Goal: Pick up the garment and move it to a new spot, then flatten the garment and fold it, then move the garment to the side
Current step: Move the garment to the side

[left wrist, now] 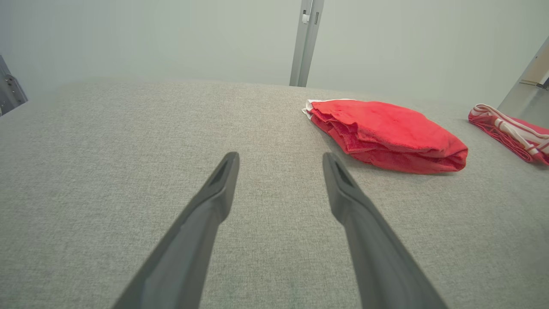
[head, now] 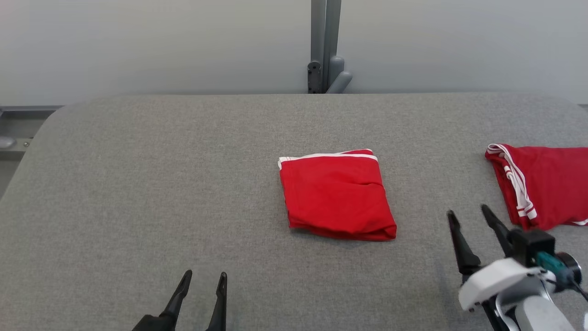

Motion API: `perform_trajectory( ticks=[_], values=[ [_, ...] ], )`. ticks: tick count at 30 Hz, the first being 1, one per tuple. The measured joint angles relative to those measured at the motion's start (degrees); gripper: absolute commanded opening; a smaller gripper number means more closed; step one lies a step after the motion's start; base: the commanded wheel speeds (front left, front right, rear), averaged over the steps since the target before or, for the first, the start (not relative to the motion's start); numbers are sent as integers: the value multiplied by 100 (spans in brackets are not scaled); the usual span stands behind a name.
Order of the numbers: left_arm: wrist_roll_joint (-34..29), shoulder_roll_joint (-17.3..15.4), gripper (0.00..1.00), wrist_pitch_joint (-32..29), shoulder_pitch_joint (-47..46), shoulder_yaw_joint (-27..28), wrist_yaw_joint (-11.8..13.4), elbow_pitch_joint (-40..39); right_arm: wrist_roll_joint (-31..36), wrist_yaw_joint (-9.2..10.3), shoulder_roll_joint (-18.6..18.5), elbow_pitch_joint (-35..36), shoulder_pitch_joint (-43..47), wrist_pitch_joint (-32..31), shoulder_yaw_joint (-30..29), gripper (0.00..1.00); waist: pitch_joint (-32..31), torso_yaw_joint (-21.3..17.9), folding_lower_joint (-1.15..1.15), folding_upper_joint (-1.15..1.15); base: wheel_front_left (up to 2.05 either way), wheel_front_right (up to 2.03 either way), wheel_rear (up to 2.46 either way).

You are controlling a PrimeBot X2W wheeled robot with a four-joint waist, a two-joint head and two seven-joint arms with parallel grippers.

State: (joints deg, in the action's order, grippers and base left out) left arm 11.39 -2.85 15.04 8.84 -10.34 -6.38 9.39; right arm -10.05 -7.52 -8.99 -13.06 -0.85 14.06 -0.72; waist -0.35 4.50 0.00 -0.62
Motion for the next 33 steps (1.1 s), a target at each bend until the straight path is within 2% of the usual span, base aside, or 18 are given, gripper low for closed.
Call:
perform_trajectory(
  ticks=[1, 2, 3, 6, 9, 15, 21, 22, 23, 24, 28, 33],
  values=[
    [-1, 0, 100, 1, -7, -54, -2, 16, -298, -4, -272, -359, -497, -405, 592, 100, 69, 9, 0, 0, 0, 0, 0],
    [-10, 0, 100, 0, -44, -99, -15, 23, -617, -1, -448, -719, -1075, -1018, 917, 100, 165, 25, 0, 0, 0, 0, 0],
    [-16, 0, 100, 1, -89, -125, -16, 25, -868, -1, -485, -855, -1319, -1280, 1018, 100, 218, 39, 0, 0, 0, 0, 0],
    [-16, 0, 100, 1, -277, -167, -24, 27, -1582, 3, -436, -1291, -2003, -2164, 1394, 100, 402, 91, 0, 0, 0, 0, 0],
    [-41, 0, 100, 0, -410, -266, -45, 64, -2501, 1, -294, -1715, -2514, -2752, 1610, 100, 582, 171, 0, 0, 0, 0, 0],
    [1, 0, 100, 0, -645, -355, -67, 148, -3193, 4, -337, -2689, -3085, -3005, 1658, 100, 793, 476, 0, 0, 0, 0, 0],
    [45, 0, 100, 1, -700, -403, -63, 159, -3764, 4, -208, -3145, -3327, -3080, 1836, 100, 955, 653, 0, 0, 0, 0, 0],
    [67, 0, 100, 1, -700, -407, -55, 155, -3840, 4, -210, -3175, -3358, -3074, 1866, 60, 973, 657, 0, 0, 0, 0, 0],
    [84, 0, 100, 1, -700, -415, -22, 145, -3900, 3, -213, -3190, -3385, -3037, 1887, 14, 986, 646, 0, 0, 0, 0, 0],
    [118, 0, 100, 1, -700, -416, -14, 133, -3956, 3, -221, -3201, -3410, -2986, 1929, 0, 998, 623, 0, 0, 0, 0, 0],
    [168, 0, 100, 0, -703, -401, 33, 89, -4039, 3, -366, -3139, -3520, -2785, 2185, 0, 1032, 445, 0, 0, 0, 0, 0],
    [174, 0, 100, 1, -714, -315, 49, 37, -4090, 4, -722, -2784, -3725, -2767, 2537, 0, 1061, 153, 0, 0, 0, 0, 0]
  ],
)
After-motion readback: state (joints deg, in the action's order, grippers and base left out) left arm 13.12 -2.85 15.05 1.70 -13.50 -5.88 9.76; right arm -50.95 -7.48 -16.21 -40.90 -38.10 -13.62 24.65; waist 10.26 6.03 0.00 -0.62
